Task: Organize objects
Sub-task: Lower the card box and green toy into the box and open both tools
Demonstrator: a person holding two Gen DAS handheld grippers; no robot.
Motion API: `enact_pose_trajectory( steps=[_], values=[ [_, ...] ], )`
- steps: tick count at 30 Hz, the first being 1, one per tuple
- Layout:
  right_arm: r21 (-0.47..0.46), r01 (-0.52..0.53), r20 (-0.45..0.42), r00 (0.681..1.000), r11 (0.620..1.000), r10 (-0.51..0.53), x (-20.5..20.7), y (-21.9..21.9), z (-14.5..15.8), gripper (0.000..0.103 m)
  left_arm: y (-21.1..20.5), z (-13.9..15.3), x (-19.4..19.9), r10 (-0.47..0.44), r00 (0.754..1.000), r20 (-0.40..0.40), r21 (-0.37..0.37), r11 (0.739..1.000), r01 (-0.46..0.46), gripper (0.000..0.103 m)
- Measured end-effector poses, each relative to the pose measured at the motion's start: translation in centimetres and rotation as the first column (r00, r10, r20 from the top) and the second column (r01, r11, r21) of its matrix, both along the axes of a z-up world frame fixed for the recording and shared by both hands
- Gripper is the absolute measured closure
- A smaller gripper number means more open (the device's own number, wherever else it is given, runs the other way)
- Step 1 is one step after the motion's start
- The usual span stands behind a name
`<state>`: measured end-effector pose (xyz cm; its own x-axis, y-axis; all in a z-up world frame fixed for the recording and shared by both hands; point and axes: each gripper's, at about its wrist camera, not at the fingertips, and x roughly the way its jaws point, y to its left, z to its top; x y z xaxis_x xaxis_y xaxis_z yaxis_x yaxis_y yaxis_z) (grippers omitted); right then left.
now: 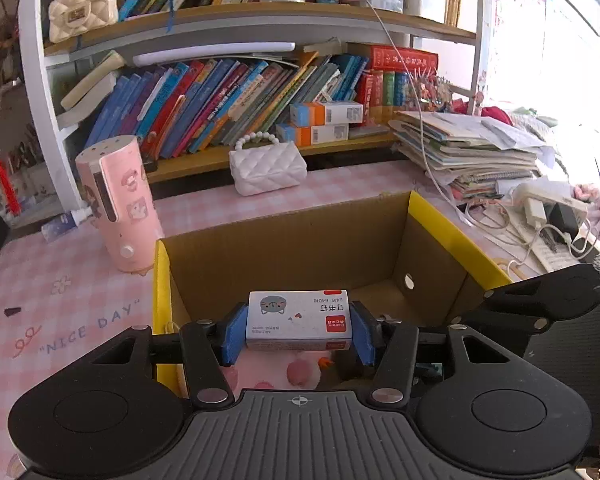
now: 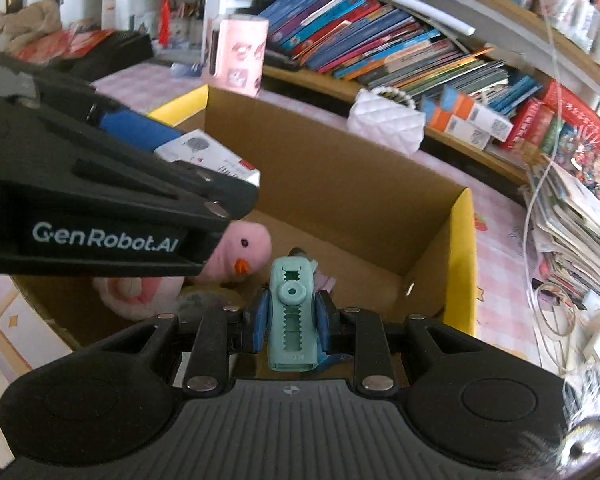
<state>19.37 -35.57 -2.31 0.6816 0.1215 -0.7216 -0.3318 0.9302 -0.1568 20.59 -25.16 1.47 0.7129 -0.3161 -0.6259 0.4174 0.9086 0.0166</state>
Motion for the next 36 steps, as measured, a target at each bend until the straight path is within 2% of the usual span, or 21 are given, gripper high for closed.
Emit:
enact_pose_trajectory(
  steps=[7,13,17,21,32,36],
  values=[
    [0.027,-0.003,-0.035,0.999,1.000,0.004,0.5,-0.2,-0.3,0.080,-0.5,-0.2,0.0,-0.015,1.000,0.004,0.020,1.000,0.015,0.051],
    [0.031,0.006,-0.044,0.999,0.999,-0.005,0.4,-0.3,-0.3,0.080,-0.6,-0.1,-0.2,-0.018,1.000,0.000,0.009,1.000,0.018,0.051],
    [0.074,0.060,-0.088,0.995,0.995,-0.054,0.5,-1.0,-0.5,0.080,-1.1,0.0,-0.8,-0.048,0.999,0.004,-0.012,0.999,0.048,0.051],
    [0.092,0.086,-0.100,0.992,0.992,-0.077,0.5,-1.6,-0.7,0.080,-1.8,-0.4,-0.9,-0.068,0.998,-0.008,-0.001,0.998,0.068,0.051],
    [0.094,0.079,-0.093,0.993,0.992,-0.070,0.3,-1.8,-0.6,0.079,-2.5,-1.5,-0.8,-0.069,0.998,-0.003,0.037,0.997,0.069,0.050],
    [0.095,0.078,-0.093,0.993,0.992,-0.069,0.3,-1.8,-0.5,0.079,-2.4,-1.5,-1.2,-0.064,0.998,-0.006,0.018,0.998,0.064,0.050]
  ],
)
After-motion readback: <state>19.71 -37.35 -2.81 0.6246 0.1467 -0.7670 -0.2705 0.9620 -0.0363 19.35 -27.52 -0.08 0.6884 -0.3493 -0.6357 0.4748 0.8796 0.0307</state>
